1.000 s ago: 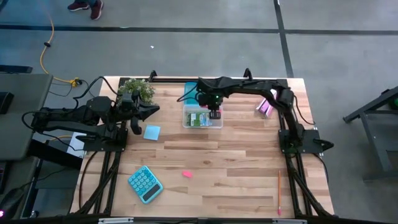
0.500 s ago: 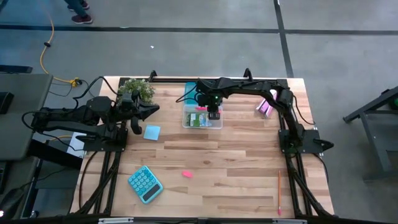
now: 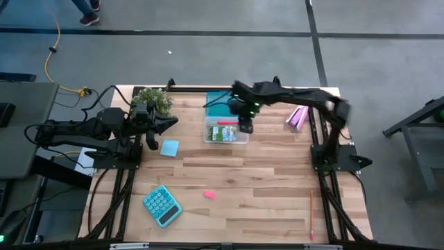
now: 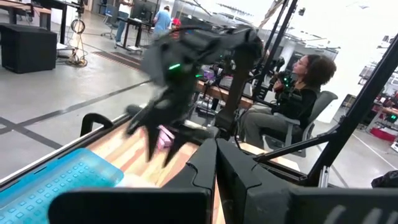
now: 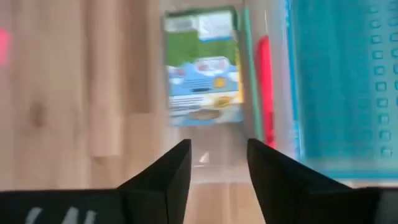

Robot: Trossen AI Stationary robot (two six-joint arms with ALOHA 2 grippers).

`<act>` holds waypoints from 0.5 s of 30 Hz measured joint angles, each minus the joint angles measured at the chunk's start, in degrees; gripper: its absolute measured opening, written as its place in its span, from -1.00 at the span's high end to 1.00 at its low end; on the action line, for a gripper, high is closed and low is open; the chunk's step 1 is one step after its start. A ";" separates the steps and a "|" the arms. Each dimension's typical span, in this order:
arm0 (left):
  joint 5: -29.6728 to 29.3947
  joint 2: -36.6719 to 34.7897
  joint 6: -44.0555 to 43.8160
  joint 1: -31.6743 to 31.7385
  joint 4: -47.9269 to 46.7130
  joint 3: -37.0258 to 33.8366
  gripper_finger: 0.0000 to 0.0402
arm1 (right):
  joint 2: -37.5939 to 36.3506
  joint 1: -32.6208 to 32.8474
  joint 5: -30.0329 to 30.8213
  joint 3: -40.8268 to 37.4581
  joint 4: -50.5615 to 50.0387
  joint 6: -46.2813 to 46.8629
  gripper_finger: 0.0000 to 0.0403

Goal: Pack school essentials
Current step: Put the pink eraser into the supply box

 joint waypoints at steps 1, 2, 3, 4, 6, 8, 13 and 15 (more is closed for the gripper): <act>0.02 0.00 0.00 0.00 -0.02 0.00 1.00 | -3.66 0.32 -0.46 -3.90 2.80 1.89 0.29; 0.03 0.00 0.00 0.00 0.00 0.00 1.00 | -7.60 0.59 -1.37 -8.02 6.07 4.34 0.31; 0.03 0.00 0.00 0.00 -0.02 0.00 1.00 | -11.71 1.01 -1.80 -12.28 9.05 6.88 0.33; 0.02 0.00 0.00 0.00 0.00 0.00 1.00 | -15.79 1.61 -1.81 -16.26 12.54 9.87 0.34; 0.02 0.00 0.00 0.00 -0.01 0.00 1.00 | -23.87 3.08 -1.78 -23.73 19.81 15.43 0.36; 0.06 0.00 0.00 0.00 -0.01 0.00 1.00 | -31.27 4.75 -1.52 -29.95 27.29 20.41 0.36; 0.17 0.00 0.22 0.00 -0.01 0.00 1.00 | -45.67 8.82 4.81 -40.58 44.96 28.03 0.36; 0.20 0.00 1.29 0.00 0.01 0.00 1.00 | -49.23 9.92 5.69 -43.13 50.64 27.65 0.36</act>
